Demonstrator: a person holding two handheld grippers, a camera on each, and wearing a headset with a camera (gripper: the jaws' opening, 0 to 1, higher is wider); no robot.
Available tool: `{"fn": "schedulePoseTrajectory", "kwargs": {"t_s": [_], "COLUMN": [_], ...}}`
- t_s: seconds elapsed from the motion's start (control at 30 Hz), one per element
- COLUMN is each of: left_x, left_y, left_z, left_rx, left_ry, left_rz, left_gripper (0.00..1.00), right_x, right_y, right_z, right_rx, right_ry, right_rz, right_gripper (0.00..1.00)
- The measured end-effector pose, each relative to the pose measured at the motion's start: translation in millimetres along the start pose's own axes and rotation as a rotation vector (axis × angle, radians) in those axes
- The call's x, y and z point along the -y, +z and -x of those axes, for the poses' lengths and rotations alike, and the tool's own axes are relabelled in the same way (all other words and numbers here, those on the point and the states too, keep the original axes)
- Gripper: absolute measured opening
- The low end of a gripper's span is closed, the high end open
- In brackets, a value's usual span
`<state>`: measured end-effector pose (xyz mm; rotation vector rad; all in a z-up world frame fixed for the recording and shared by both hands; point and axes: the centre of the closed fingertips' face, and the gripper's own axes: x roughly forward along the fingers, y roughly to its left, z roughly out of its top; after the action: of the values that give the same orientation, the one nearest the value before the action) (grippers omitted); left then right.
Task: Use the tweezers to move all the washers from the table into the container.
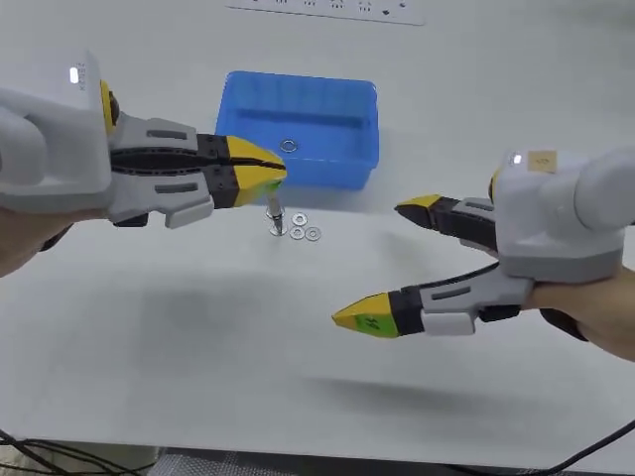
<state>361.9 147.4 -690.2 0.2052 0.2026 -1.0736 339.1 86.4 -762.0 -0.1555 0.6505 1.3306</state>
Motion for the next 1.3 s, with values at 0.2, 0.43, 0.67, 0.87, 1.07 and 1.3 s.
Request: {"fn": "schedulePoseTrajectory", "kwargs": {"t_s": [0.2, 0.43, 0.67, 0.87, 1.07, 1.3], "left_x": [-0.1, 3.4, 8.2, 5.6, 8.3, 12.5], "left_y": [-3.0, -3.1, -1.6, -1.1, 0.0, -0.4], "left_z": [-0.2, -1.3, -4.7, -5.9, -7.2, -7.8], "left_rx": [-0.005, -0.053, -0.075, -0.083, -0.081, -0.083], "left_ry": [0.0, -0.044, -0.065, -0.042, -0.04, -0.062], "left_rz": [0.007, -0.011, -0.011, 0.005, 0.017, 0.014], "left_gripper": [0.05, 0.05, 0.05, 0.05, 0.05, 0.05], "right_x": [-3.6, -10.6, -16.6, -11.7, -12.4, -11.8], "right_y": [3.8, 19.9, 25.4, 34.9, 37.1, 42.5], "right_z": [-4.5, -15.2, -31.2, -46.0, -64.0, -78.0], "right_rx": [0.0, 0.028, 0.006, 0.016, -0.004, -0.024], "right_ry": [0.018, 0.061, 0.089, 0.091, 0.121, 0.149], "right_rz": [0.001, 0.012, 0.081, 0.104, 0.177, 0.253], "right_gripper": [0.94, 0.75, 0.56, 0.45, 0.4, 0.25]}}
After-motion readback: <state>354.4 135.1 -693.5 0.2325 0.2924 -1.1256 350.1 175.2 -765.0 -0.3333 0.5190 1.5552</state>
